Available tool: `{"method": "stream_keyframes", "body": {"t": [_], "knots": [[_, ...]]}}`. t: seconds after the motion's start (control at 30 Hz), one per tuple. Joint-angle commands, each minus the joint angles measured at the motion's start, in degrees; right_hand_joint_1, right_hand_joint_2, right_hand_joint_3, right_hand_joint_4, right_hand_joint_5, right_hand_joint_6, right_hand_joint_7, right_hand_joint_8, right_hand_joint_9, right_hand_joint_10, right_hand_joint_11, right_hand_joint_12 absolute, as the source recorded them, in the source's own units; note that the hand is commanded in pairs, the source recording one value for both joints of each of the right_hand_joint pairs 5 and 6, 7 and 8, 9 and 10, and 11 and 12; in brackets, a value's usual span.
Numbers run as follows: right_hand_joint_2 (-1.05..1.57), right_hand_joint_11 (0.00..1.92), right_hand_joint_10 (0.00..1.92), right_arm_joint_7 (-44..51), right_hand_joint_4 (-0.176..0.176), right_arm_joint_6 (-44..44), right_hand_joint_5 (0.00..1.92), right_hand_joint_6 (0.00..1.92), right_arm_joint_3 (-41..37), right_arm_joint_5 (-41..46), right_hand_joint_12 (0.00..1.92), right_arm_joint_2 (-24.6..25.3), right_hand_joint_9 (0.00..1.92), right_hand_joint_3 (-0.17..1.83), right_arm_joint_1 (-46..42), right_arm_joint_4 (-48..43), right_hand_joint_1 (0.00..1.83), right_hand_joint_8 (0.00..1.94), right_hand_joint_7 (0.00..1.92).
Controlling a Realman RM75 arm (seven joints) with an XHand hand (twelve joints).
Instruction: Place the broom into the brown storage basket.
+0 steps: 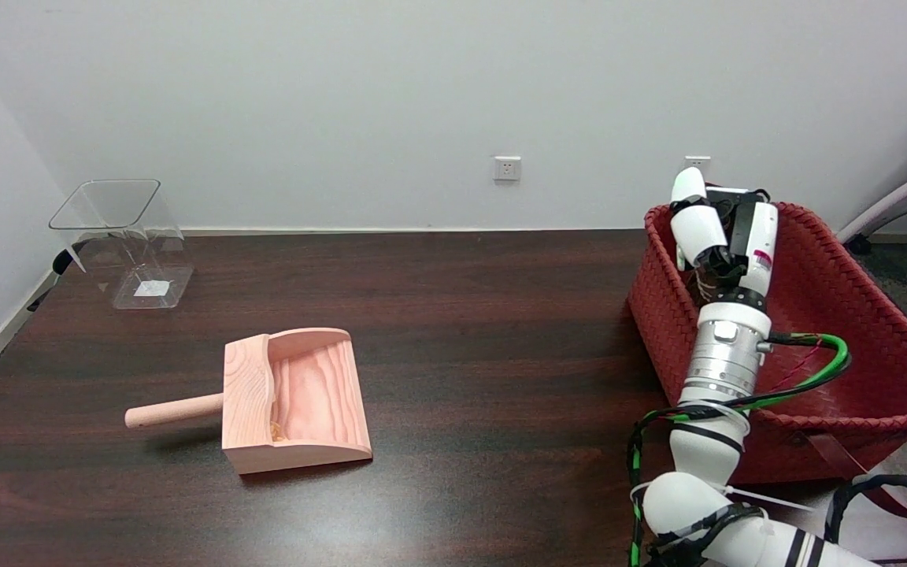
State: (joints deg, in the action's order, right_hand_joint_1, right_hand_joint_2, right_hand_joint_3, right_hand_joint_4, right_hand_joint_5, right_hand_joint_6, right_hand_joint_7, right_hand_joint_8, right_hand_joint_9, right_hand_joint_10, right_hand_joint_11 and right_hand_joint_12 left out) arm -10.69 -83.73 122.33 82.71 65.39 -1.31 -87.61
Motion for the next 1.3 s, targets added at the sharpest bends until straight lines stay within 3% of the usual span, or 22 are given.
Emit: {"method": "stream_keyframes", "body": {"t": [0.03,0.33,0.43,0.5,0.67,0.8,1.03,1.07,1.13,1.17,1.23,1.3], "knots": [[1.57,1.92,1.92,-4.3,0.000,0.2,1.92,1.92,1.0,0.6,1.92,0.0,1.92,0.58,-0.1,2.6,0.86,1.92,1.92],[1.57,1.92,1.92,-4.3,0.000,0.6,1.92,1.92,1.2,0.3,1.92,0.0,1.92,0.63,-0.1,2.5,0.82,1.92,1.92],[1.57,1.82,1.82,-4.2,0.000,0.6,1.82,1.82,1.5,0.4,1.82,0.0,1.82,0.65,-0.1,2.4,0.79,1.92,1.92],[1.57,1.62,1.62,-3.9,0.000,0.8,1.62,1.62,1.5,0.6,1.62,0.0,1.62,0.65,-0.1,2.1,0.77,1.89,1.89],[1.39,1.01,1.01,-3.9,0.000,1.0,1.01,1.01,1.8,0.6,1.01,-0.1,1.01,0.68,-0.1,2.0,0.84,1.44,1.44],[1.32,0.72,0.72,-3.9,0.000,1.0,0.72,0.72,2.1,0.5,0.72,-0.1,0.72,0.69,-0.1,2.0,0.91,1.24,1.24],[1.18,0.47,0.47,-3.5,0.000,1.0,0.47,0.47,2.2,0.0,0.47,-0.1,0.47,0.72,-0.1,1.3,0.92,0.96,0.96],[1.10,0.35,0.35,-2.5,0.000,1.0,0.35,0.35,2.3,0.0,0.35,-0.2,0.35,0.59,-0.1,0.6,0.91,0.86,0.86],[1.09,0.20,0.20,-0.5,0.000,1.0,0.20,0.20,2.6,0.0,0.20,-0.3,0.20,-0.07,-0.1,-0.8,0.82,0.71,0.71],[1.10,0.17,0.17,0.6,0.000,1.0,0.17,0.17,2.8,0.0,0.17,-0.6,0.17,-0.16,-0.2,-1.8,0.77,0.66,0.66],[1.11,0.11,0.11,1.6,0.000,1.0,0.11,0.11,3.3,0.1,0.11,-1.1,0.11,-0.17,-0.2,-3.4,0.69,0.57,0.57],[1.18,0.05,0.05,1.7,0.000,1.0,0.05,0.05,3.9,0.1,0.05,-1.9,0.05,0.02,-0.5,-4.9,0.57,0.48,0.48]]}}
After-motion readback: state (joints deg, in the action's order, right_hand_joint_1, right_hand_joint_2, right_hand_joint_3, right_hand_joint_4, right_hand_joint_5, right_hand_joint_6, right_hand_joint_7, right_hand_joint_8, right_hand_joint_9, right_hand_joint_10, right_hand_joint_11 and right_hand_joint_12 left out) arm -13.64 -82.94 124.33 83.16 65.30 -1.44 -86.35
